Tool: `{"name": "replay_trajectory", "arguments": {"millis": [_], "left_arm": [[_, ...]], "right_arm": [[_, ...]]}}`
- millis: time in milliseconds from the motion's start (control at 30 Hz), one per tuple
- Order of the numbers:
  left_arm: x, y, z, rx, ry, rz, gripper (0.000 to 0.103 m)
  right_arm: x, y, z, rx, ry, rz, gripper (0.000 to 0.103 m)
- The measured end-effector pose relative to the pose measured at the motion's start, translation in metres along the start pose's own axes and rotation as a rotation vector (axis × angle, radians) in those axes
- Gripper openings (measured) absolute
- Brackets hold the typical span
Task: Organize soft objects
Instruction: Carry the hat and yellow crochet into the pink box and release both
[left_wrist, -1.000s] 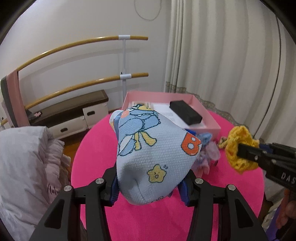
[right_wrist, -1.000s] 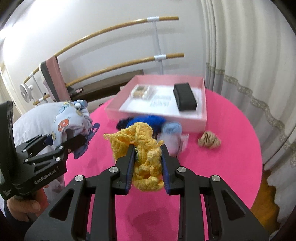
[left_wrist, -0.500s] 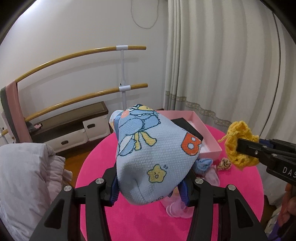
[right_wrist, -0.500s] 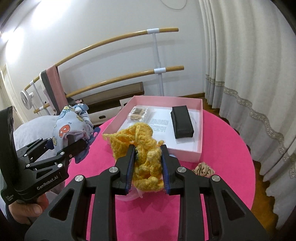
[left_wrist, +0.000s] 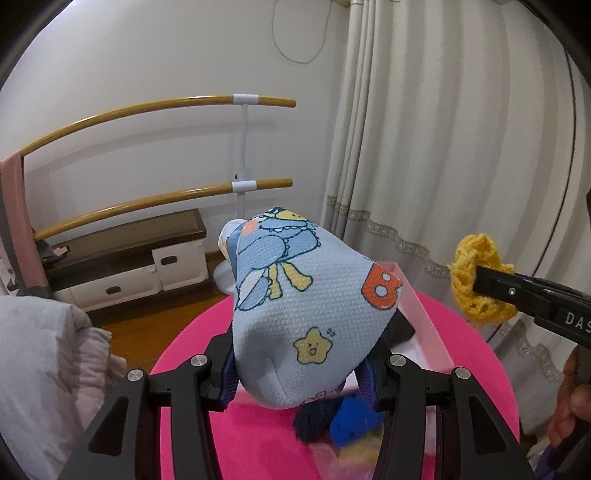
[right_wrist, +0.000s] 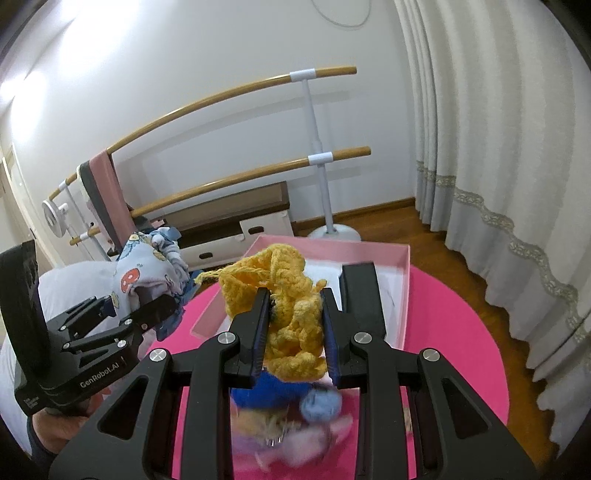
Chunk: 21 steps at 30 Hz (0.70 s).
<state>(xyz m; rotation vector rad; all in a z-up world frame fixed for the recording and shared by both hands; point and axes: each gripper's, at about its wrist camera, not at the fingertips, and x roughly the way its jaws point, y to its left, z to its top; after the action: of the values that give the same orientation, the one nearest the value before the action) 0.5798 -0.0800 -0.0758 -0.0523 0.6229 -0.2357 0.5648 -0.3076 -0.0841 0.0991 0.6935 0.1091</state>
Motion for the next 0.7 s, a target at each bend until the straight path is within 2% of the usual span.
{"name": "replay_trajectory", "arguments": {"millis": [333,700], "left_arm": [[0.096,0.021,0.05,-0.005,0.073,-0.015,0.048],[0.184,0.012,0.08,0.0,0.164,-0.016,0.049]], "right_arm": [[0.075,-0.019,0.036,0.063,0.086,0.044,0.025],[0.138,-0.038,0.027,0.117,0.192,0.039,0.025]]}}
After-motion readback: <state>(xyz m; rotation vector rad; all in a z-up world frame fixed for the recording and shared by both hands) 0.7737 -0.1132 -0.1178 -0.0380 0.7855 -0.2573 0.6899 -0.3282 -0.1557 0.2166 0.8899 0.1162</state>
